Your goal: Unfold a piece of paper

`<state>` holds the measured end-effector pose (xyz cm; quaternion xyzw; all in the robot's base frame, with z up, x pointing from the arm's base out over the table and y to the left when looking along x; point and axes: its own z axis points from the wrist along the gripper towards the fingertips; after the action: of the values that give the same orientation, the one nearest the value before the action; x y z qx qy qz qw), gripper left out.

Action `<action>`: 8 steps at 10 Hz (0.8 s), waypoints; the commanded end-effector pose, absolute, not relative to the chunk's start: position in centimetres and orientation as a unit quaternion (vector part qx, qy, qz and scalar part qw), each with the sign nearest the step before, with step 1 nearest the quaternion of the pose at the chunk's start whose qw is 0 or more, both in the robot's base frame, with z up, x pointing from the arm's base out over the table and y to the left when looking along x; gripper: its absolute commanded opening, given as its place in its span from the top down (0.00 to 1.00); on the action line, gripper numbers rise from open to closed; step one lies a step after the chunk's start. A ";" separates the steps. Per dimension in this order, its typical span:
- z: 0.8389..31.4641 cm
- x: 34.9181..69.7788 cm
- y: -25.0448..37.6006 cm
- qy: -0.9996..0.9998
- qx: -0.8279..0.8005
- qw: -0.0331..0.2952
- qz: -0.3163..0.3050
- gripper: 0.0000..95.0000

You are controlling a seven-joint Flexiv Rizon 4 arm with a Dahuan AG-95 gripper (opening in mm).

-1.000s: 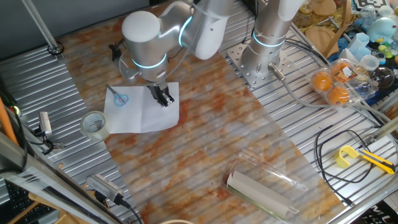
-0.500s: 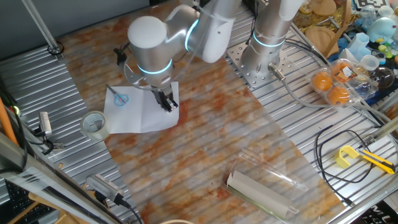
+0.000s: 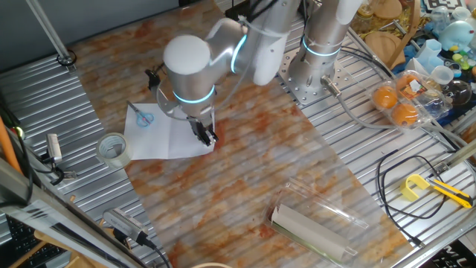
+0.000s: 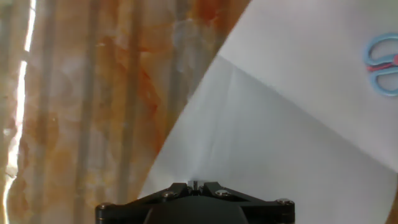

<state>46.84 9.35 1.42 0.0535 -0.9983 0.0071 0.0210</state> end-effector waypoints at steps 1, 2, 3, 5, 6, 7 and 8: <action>1.5 46.6 10.7 -0.999 0.044 0.021 0.012 1.00; 1.5 46.5 11.3 -0.999 0.041 0.022 0.014 1.00; 1.4 46.5 11.6 -0.999 0.040 0.023 0.022 1.00; 1.4 46.5 11.7 -0.999 0.041 0.023 0.025 1.00; 1.4 46.5 11.7 -0.999 0.041 0.024 0.026 1.00; 1.3 46.5 11.7 -0.999 0.041 0.024 0.026 1.00; 1.3 46.5 11.7 -0.999 0.040 0.023 0.026 1.00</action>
<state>46.45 11.64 1.28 0.0406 -0.9986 0.0264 0.0231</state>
